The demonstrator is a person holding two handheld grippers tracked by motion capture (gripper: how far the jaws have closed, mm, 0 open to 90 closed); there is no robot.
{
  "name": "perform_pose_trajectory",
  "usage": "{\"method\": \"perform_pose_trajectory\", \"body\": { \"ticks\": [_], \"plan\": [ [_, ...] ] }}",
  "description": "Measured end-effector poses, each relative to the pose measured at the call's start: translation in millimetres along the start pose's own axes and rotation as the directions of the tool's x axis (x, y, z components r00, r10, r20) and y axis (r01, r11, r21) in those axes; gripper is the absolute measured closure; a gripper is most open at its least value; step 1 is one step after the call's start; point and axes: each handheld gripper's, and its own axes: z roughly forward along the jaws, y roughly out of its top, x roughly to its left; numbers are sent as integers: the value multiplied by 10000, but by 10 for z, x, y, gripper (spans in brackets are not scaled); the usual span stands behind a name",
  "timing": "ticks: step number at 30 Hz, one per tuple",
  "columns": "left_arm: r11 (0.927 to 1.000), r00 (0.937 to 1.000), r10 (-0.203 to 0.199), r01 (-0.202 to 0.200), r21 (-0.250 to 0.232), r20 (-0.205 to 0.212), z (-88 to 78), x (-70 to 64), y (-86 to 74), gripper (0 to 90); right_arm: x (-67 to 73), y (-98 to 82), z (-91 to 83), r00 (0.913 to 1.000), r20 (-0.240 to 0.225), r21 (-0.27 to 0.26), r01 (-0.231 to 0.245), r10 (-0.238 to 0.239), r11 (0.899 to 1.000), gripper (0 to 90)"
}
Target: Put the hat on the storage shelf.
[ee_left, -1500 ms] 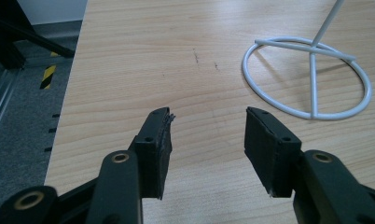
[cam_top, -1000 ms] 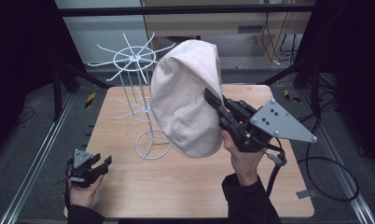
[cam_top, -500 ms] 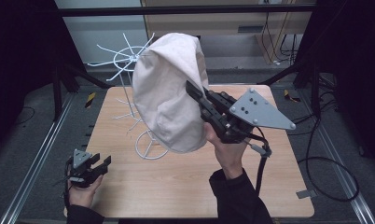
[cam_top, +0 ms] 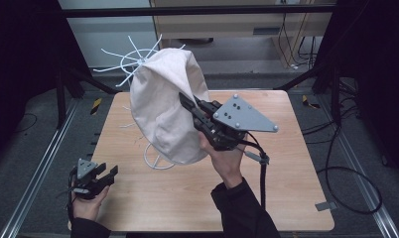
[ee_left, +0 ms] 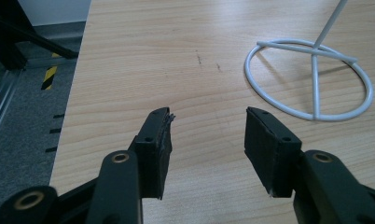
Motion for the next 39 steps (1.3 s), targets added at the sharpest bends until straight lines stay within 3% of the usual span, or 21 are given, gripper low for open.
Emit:
{"method": "perform_pose_trajectory", "body": {
  "ticks": [6, 22, 39],
  "plan": [
    [10000, 10000, 32, -32, 20, -8, 1, -1, 0, 505, -8, -184, -4, 9998, -26, 302, -195, 196, 9994, 881],
    [10000, 10000, 53, -53, 64, 23, 8, -9, -4, 504, -12, -458, -40, 9987, -182, 962, -458, 477, 9943, 877],
    [9999, 10000, 57, -57, 107, 48, 14, -13, -7, 503, -15, -632, 148, 9984, -18, 2157, -556, 574, 9749, 832]
  ]
}}
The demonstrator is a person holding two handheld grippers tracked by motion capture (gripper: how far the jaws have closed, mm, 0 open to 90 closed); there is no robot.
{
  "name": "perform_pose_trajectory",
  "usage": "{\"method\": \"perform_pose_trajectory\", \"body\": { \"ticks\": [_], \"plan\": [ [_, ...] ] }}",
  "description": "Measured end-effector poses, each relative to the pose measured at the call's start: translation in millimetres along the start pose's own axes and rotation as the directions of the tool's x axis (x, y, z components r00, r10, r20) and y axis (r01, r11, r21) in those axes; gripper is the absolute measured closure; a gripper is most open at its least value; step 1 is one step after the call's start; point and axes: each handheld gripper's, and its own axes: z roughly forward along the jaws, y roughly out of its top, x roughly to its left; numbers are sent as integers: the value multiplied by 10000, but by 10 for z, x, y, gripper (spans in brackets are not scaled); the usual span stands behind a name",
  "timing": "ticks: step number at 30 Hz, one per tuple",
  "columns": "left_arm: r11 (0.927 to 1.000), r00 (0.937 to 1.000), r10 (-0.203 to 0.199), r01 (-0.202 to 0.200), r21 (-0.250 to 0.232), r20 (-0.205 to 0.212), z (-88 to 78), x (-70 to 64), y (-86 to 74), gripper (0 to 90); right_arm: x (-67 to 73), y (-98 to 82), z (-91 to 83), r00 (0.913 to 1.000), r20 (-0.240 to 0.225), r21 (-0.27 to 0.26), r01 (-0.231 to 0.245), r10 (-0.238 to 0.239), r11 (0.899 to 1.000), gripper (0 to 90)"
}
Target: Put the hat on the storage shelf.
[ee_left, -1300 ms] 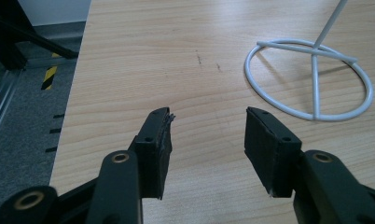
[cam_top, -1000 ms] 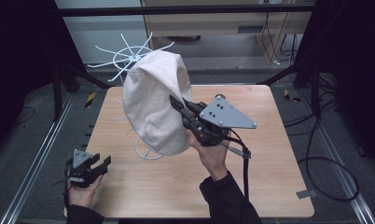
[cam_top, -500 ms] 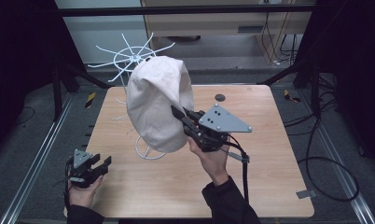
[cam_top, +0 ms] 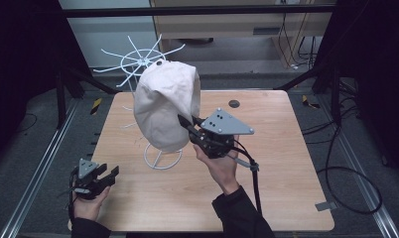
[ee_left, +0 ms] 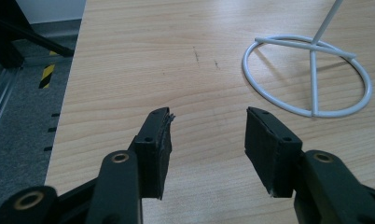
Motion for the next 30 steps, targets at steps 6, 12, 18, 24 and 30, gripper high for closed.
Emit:
{"method": "perform_pose_trajectory", "body": {
  "ticks": [6, 12, 18, 24, 30],
  "plan": [
    [10000, 10000, -7, 7, 13, 5, 1, 2, -1, 501, 11, -1, 19, 9999, 135, 46, 77, -78, 10000, 780],
    [10000, 10000, -4, 4, 14, -2, 1, 2, -1, 500, 3, -2, 7, 9996, 266, 104, 86, -89, 9999, 729],
    [10000, 10000, -14, 14, 16, -10, 2, 4, -1, 500, -11, 7, -34, 9992, 388, 51, 29, -31, 10000, 615],
    [10000, 10000, -8, 8, 17, -24, -1, 5, -1, 499, -41, 28, -115, 9982, 607, 21, 7, -8, 10000, 475],
    [10000, 10000, -20, 20, 18, -14, -2, 4, -1, 499, -83, 23, -212, 9964, 834, -75, -120, 126, 9999, 400]
  ]
}}
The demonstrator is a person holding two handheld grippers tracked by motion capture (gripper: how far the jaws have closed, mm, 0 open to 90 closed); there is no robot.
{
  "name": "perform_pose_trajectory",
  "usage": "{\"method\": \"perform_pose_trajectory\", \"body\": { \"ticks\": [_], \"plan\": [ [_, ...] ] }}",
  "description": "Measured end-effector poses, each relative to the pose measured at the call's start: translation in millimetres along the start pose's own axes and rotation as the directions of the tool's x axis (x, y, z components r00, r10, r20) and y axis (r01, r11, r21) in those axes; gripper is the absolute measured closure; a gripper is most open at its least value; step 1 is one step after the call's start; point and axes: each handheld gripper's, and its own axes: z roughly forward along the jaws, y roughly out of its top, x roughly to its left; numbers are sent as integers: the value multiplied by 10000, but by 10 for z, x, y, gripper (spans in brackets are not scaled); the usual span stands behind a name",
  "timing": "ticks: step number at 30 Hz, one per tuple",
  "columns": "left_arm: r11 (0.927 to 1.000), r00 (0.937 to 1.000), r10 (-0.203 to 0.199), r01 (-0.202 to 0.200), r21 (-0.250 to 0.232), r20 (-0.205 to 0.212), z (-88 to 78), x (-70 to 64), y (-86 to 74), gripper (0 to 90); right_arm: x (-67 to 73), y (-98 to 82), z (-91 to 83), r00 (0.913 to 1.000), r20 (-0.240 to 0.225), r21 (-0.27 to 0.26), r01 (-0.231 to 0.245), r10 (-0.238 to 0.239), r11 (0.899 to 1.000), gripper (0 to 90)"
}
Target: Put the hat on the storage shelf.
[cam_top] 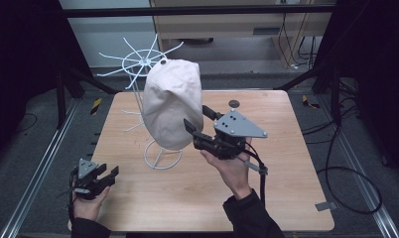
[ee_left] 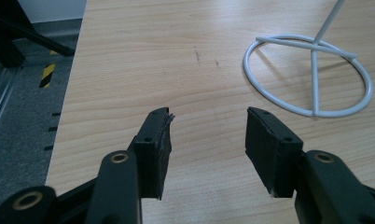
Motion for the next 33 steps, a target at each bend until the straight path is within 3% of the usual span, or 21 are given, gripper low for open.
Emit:
{"method": "perform_pose_trajectory", "body": {
  "ticks": [9, 14, 18, 19, 22, 25, 27, 30, 32, 33],
  "plan": [
    [10000, 10000, 19, -19, -13, -13, -3, 0, 0, 492, -214, -206, -260, 9987, 251, 365, -450, 441, 9983, 313],
    [10000, 10000, 39, -39, 29, 31, 5, -15, -2, 487, -417, -448, -517, 9944, 537, 727, -950, 912, 9928, 271],
    [10000, 10000, 44, -44, 25, 73, 4, -20, -4, 481, -518, -600, -613, 9916, 804, 1073, -1094, 1011, 9882, 250],
    [10000, 10000, 45, -45, 23, 79, 5, -21, -6, 477, -606, -746, -682, 9888, 1016, 1456, -1237, 1095, 9816, 230],
    [9999, 9997, 73, -75, 101, 230, 19, -26, -10, 467, -679, -865, -727, 9855, 1152, 1673, -1428, 1245, 9755, 210],
    [9996, 9993, 141, -149, 223, 344, 42, -38, -15, 448, -824, -1099, -803, 9752, 1266, 1989, -2044, 1817, 9585, 202],
    [9996, 9991, 154, -163, 213, 403, 50, -45, -16, 435, -913, -1242, -834, 9724, 1485, 2362, -2118, 1802, 9483, 183],
    [9996, 9989, 126, -137, 242, 447, 52, -44, -21, 426, -973, -1364, -870, 9696, 1733, 2498, -2127, 1725, 9446, 183],
    [9994, 9987, 125, -140, 303, 485, 62, -44, -27, 402, -1088, -1576, -952, 9602, 2084, 2837, -2416, 1862, 9280, 176],
    [9992, 9986, 158, -176, 349, 504, 66, -43, -30, 402, -1088, -1576, -952, 9602, 2084, 2837, -2416, 1862, 9280, 176]
  ]
}}
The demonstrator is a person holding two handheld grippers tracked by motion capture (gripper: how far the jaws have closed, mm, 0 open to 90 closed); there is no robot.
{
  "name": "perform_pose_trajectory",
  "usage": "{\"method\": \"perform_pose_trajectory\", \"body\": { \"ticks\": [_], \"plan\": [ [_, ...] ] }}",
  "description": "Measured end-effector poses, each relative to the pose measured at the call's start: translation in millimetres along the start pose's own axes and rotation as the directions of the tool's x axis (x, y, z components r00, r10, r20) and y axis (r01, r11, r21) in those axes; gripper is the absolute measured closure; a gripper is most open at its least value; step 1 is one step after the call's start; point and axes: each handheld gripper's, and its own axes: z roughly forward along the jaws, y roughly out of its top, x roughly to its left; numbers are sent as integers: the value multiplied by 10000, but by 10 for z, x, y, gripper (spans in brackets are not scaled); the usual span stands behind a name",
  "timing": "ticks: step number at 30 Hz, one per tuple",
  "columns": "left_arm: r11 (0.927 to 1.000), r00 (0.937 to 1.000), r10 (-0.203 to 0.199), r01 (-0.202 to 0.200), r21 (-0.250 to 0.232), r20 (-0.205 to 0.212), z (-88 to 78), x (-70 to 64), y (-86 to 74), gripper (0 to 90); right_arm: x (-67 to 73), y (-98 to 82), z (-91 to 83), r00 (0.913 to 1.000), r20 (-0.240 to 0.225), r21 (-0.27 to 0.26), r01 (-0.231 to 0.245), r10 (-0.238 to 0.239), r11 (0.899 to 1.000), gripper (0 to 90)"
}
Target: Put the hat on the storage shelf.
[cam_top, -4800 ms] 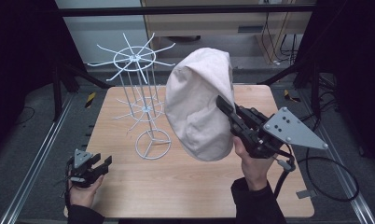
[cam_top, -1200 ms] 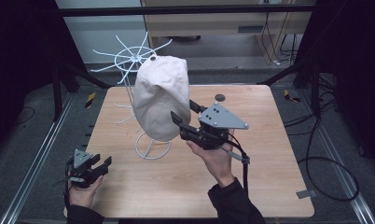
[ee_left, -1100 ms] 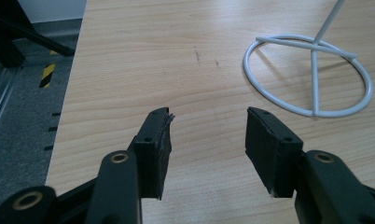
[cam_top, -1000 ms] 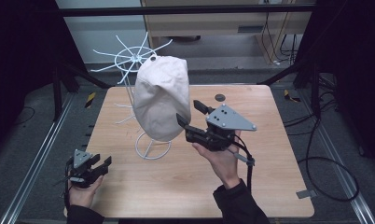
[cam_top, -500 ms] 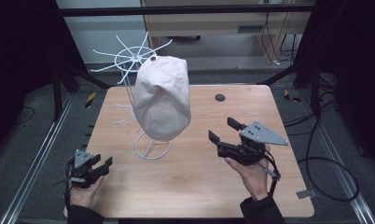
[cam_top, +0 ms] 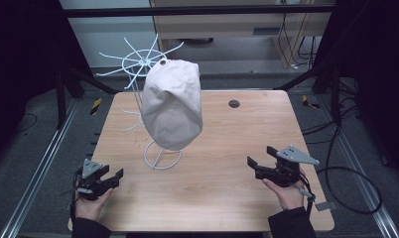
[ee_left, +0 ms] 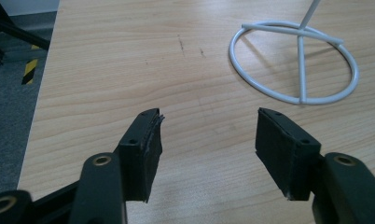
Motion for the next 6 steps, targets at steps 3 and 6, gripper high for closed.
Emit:
{"method": "perform_pose_trajectory", "body": {
  "ticks": [3, 6],
  "plan": [
    [9999, 9999, 76, -78, 141, 96, 26, -3, -8, 375, -133, -155, 5, 9990, 407, 372, -173, 158, 9992, 176],
    [9995, 9999, 109, -112, 278, 106, 43, -2, -14, 355, -266, -303, 31, 9962, 821, 901, -358, 284, 9953, 174]
  ]
}}
